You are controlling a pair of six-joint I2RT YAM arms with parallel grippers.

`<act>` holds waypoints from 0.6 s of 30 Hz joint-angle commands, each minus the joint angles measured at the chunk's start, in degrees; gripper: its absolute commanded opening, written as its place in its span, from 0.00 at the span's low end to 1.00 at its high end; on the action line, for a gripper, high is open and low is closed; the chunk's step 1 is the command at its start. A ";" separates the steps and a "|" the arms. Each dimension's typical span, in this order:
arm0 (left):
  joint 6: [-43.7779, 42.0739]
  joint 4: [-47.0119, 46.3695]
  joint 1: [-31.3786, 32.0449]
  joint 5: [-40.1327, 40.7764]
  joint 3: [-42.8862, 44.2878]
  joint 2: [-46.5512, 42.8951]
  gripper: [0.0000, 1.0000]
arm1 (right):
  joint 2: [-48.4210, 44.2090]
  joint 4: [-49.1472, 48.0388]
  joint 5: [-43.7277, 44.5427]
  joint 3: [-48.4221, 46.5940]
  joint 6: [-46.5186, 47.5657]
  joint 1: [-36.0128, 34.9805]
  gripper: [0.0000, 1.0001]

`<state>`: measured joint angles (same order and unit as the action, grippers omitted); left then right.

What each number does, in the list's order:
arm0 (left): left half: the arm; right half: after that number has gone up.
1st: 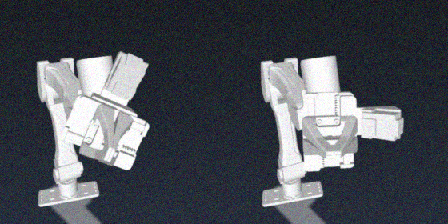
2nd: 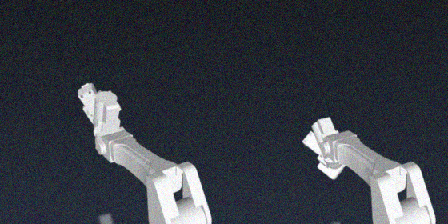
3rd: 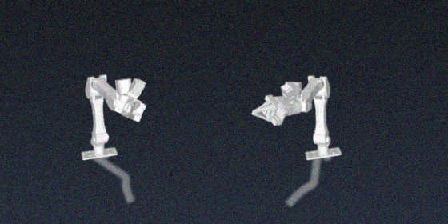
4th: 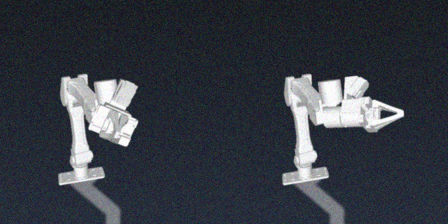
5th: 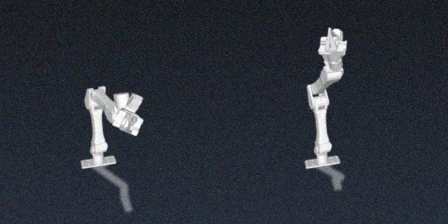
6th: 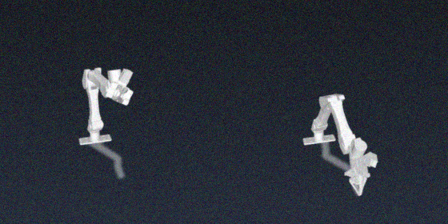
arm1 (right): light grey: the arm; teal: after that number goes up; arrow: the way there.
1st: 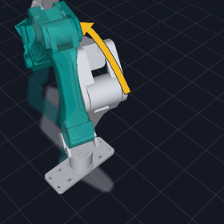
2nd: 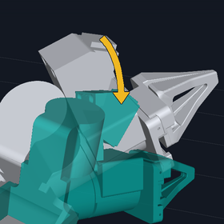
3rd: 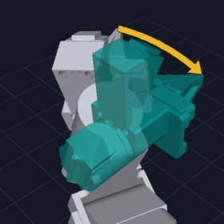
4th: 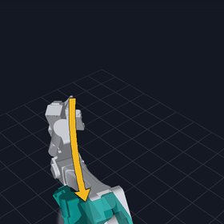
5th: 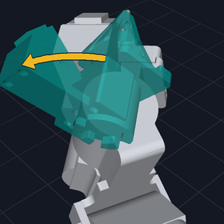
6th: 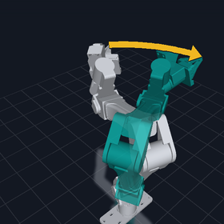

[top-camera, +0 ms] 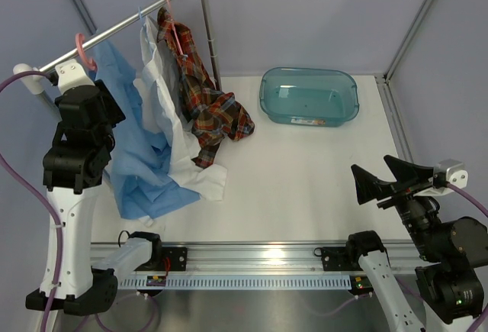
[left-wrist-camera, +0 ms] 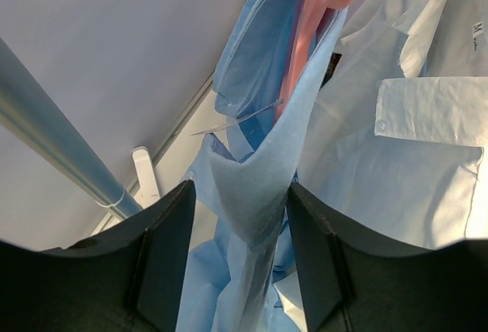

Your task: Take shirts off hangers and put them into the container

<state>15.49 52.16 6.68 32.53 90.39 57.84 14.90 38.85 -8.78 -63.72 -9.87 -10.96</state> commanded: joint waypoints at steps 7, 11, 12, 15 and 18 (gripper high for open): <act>0.86 -2.24 0.18 -1.15 1.37 1.30 0.47 | -0.83 -0.35 -1.77 0.27 0.38 -0.55 1.00; 1.12 -2.24 0.18 -1.68 1.89 1.66 0.35 | -1.01 -0.35 -2.21 0.44 0.38 -0.55 0.99; 1.13 -2.07 0.18 -2.21 1.98 1.66 0.31 | -0.92 -0.35 -2.38 0.44 0.38 -0.55 1.00; 1.30 -2.15 0.18 -2.82 2.60 1.48 0.16 | -1.01 -0.35 -2.30 0.71 0.46 -0.55 0.99; 1.13 -2.15 0.18 -3.70 3.74 0.96 0.00 | -1.18 -0.35 -2.30 0.71 0.55 -0.55 0.99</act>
<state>16.19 52.51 6.96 29.76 91.07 59.37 14.26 38.85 -9.76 -63.31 -9.85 -10.96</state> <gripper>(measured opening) 0.094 0.993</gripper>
